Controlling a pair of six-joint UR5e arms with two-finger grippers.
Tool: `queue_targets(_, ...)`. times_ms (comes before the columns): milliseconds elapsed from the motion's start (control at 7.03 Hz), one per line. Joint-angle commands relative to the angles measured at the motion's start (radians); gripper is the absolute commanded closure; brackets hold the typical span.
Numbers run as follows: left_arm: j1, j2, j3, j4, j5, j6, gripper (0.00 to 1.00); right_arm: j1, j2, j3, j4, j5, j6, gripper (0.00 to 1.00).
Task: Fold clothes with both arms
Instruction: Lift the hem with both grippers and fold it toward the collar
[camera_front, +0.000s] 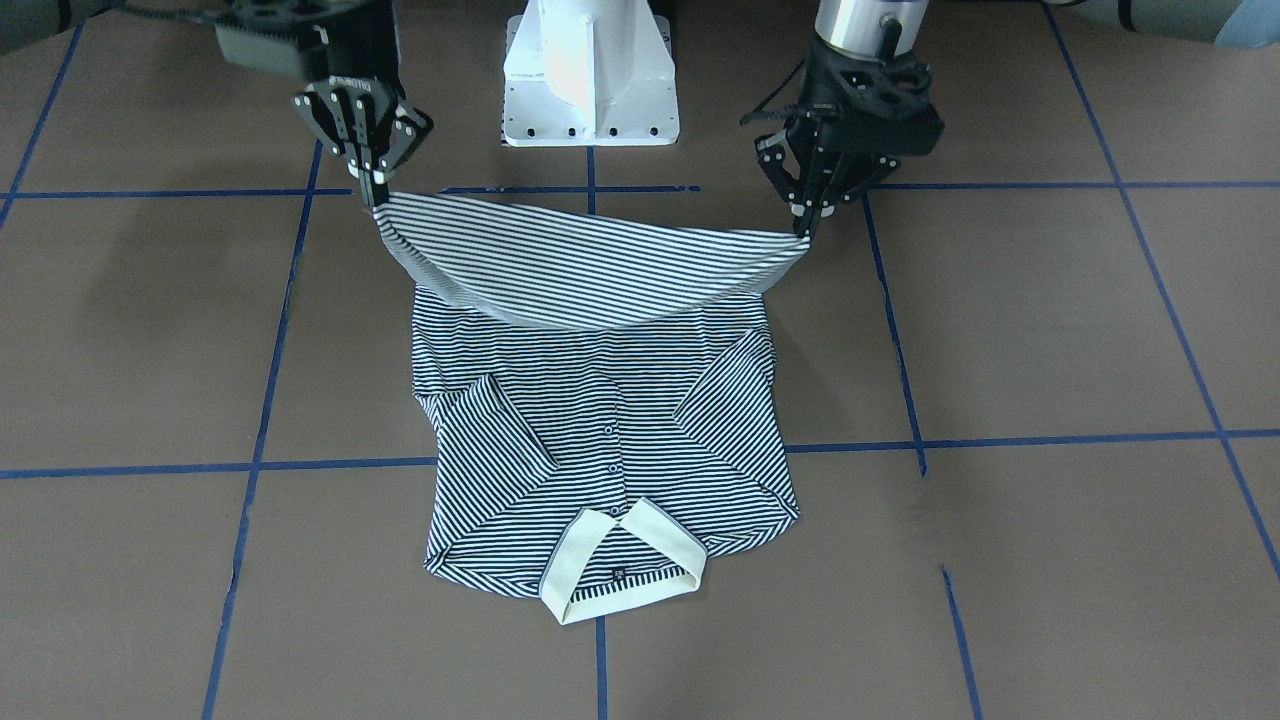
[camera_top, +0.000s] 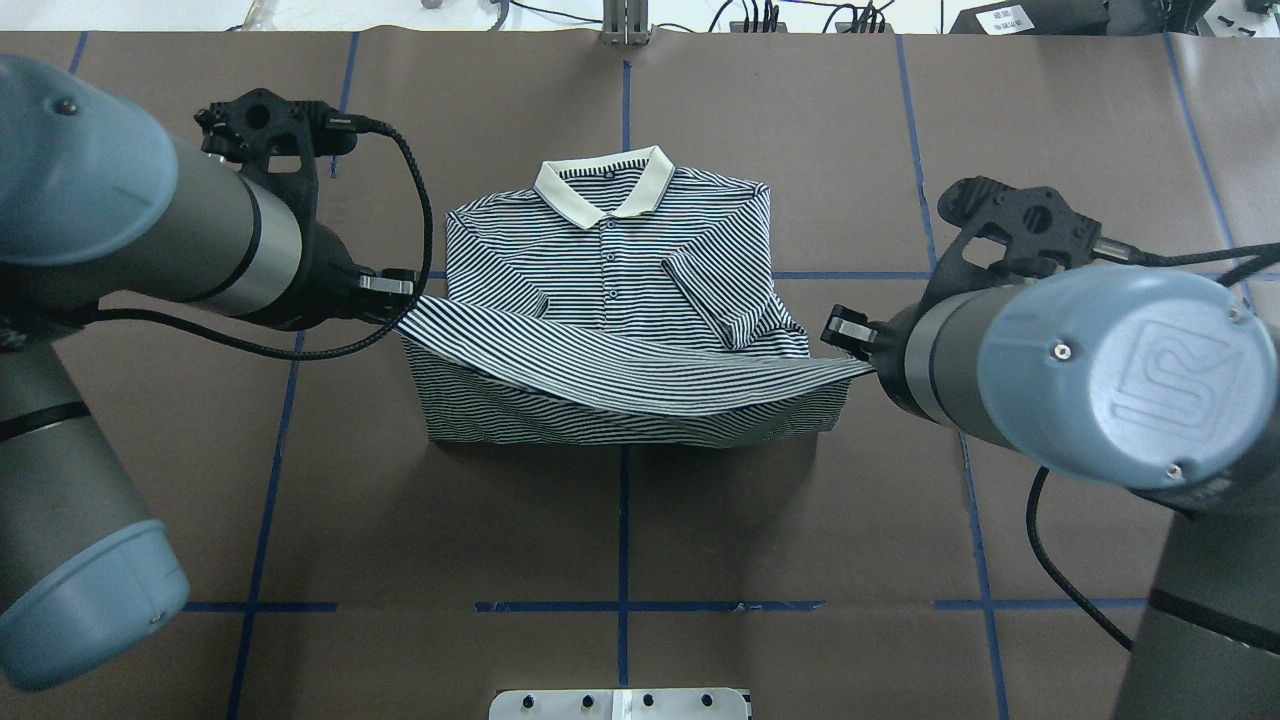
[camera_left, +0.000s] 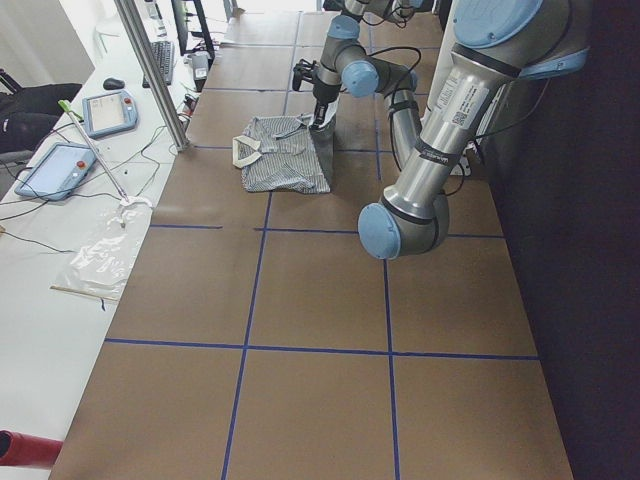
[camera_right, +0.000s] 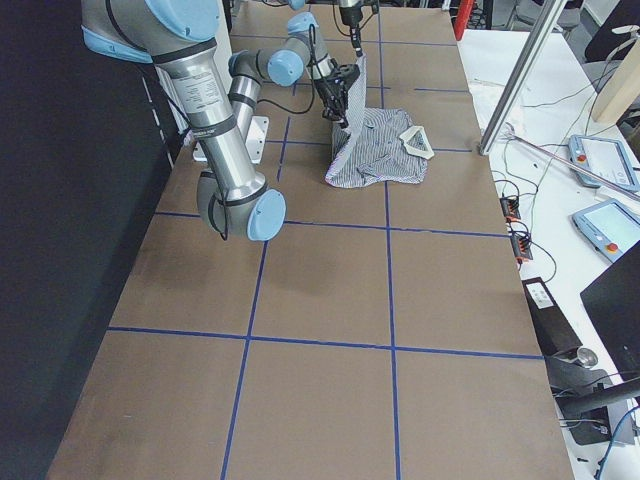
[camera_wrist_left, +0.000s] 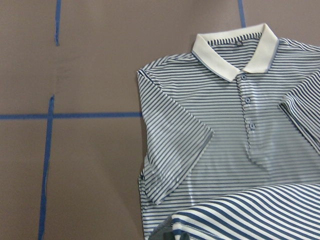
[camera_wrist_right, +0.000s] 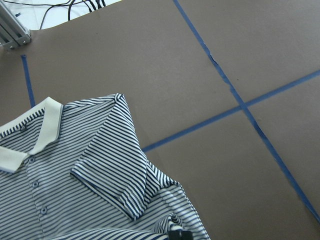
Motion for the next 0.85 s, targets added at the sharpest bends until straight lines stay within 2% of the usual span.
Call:
queue_targets(0,-0.067,-0.056,0.304,-0.246,0.006,0.039,1.00,0.082,0.018,-0.284,0.295,0.002,-0.053,1.00)
queue_targets(284,-0.073,-0.096,0.556,-0.480,0.009,0.039,1.00,0.123,0.150,-0.563,0.393,0.004,-0.070,1.00)
queue_targets(427,-0.073,-0.117,0.661,-0.572,0.014,0.039,1.00,0.143,0.178,-0.714,0.513,0.011,-0.085,1.00)
queue_targets(569,-0.073,-0.131,0.721,-0.615,0.026,0.039,1.00,0.157,0.202,-0.852,0.637,0.011,-0.097,1.00)
queue_targets(711,-0.072,-0.143,0.778,-0.629,0.035,0.038,1.00,0.159,0.212,-0.905,0.672,0.011,-0.102,1.00)
